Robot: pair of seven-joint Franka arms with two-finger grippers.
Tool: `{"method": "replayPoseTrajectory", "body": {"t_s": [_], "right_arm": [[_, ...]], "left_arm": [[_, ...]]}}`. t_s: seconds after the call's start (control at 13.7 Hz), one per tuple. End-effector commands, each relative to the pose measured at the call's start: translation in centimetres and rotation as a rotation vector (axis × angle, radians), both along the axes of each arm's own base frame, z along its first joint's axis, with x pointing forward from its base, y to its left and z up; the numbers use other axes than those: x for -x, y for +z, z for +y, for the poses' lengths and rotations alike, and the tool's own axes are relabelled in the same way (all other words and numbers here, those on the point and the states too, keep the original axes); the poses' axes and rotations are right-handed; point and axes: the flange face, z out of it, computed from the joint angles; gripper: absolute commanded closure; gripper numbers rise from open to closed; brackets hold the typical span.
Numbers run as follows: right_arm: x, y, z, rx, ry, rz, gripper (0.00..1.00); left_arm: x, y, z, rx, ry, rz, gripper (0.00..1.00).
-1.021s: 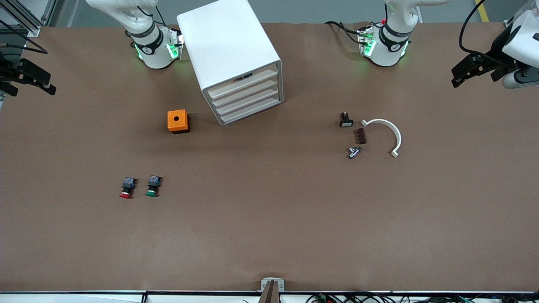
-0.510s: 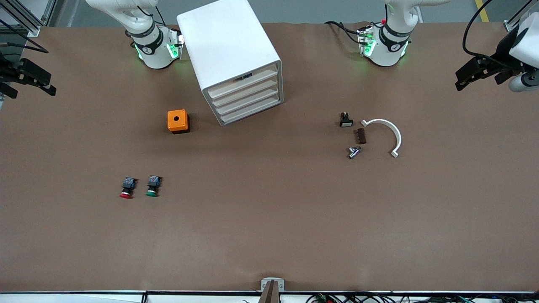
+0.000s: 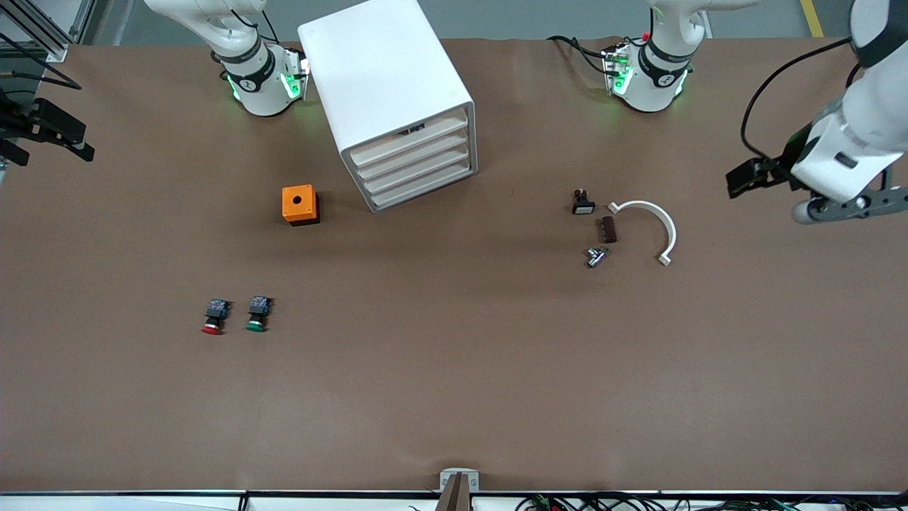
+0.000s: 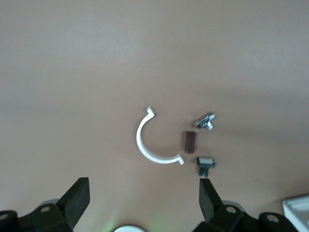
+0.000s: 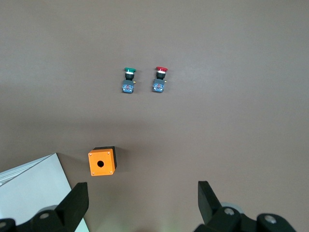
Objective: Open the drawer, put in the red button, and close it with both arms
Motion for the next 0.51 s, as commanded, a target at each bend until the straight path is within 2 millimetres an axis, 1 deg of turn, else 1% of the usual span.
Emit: {"method": "replayPoseTrajectory", "body": {"t_s": [0.0, 0.07, 0.29, 0.36, 0.44], "right_arm": [[-0.4, -0.1, -0.3, 0.007, 0.001, 0.006, 0.00], [-0.6, -0.4, -0.1, 0.005, 0.006, 0.015, 0.00], [-3.9, -5.6, 0.5, 0.007, 0.020, 0.103, 0.00], [-4.3, -6.2, 0.5, 0.015, 0.024, 0.113, 0.00], [-4.8, -6.8, 0.1, 0.023, 0.015, 0.106, 0.00]], "left_arm": [[-0.1, -2.8, -1.8, 0.047, 0.102, -0.019, 0.00], [-0.4, -4.1, -3.3, 0.054, 0.154, -0.001, 0.00], [-1.1, -7.7, -8.0, 0.081, 0.345, 0.050, 0.00], [-1.3, -8.8, -10.0, 0.087, 0.397, 0.052, 0.00], [-1.5, -10.3, -12.0, 0.097, 0.479, 0.074, 0.00]]}}
